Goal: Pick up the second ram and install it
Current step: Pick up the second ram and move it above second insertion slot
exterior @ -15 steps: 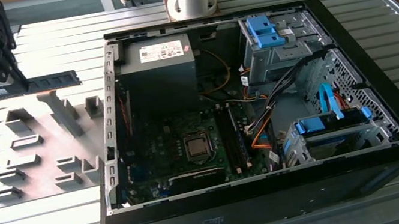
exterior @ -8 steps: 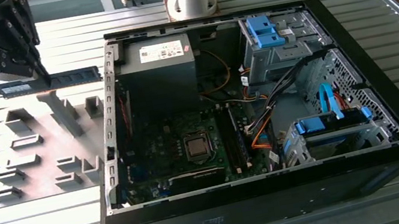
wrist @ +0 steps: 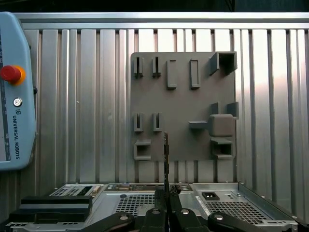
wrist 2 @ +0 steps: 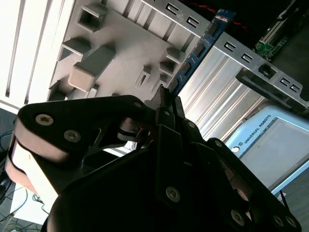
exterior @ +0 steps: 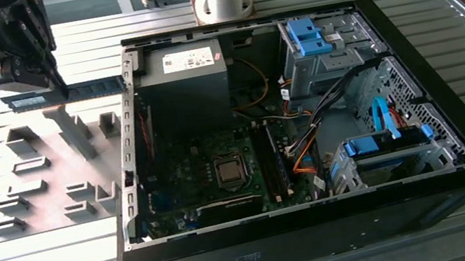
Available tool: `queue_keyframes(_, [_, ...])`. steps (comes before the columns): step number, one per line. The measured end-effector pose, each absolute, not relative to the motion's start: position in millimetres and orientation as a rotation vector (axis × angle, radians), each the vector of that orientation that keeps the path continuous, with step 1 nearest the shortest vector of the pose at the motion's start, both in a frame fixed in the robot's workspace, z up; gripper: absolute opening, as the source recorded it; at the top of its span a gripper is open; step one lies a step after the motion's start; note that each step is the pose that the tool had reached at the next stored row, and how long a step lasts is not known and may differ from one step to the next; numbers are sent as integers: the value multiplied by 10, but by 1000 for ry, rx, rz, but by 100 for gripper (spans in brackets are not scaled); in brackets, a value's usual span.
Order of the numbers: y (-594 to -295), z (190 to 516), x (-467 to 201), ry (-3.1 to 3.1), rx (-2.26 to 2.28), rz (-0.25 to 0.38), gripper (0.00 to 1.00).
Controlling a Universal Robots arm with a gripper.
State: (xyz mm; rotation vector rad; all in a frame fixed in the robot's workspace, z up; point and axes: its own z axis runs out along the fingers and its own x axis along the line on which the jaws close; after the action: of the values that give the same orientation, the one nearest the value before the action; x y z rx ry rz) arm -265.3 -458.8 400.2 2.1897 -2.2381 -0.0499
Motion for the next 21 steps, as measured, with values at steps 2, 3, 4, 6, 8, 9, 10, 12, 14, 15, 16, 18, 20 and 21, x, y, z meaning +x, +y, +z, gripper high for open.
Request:
queue_keyframes(2, [-4588,4002,-2627,-2238,2190,-50,14])
queue_keyframes(3, [-4588,4002,-2614,-2238,2190,-50,14])
queue_keyframes(4, [-4588,4003,-2602,-2238,2190,-50,14])
queue_keyframes(6, [-4588,4002,-2575,-2238,2190,-50,14])
queue_keyframes(8, [-4588,4003,-2550,-2238,2190,-50,14])
queue_keyframes(9, [-4588,4002,-2537,-2238,2190,-50,14])
queue_keyframes(10, [-4588,4002,-2525,-2238,2190,-50,14])
queue_keyframes(12, [-4588,4002,-2498,-2238,2190,-50,14])
queue_keyframes(14, [-4588,4002,-2471,-2238,2190,-50,14])
queue_keyframes(15, [-4588,4002,-2457,-2238,2190,-50,14])
queue_keyframes(16, [-4588,4002,-2444,-2238,2190,-50,14])
queue_keyframes(18, [-4588,4002,-2417,-2238,2190,-50,14])
queue_keyframes(20, [-4588,4002,-2391,-2238,2190,-50,14])
queue_keyframes(21, [-4588,4002,-2377,-2238,2190,-50,14])
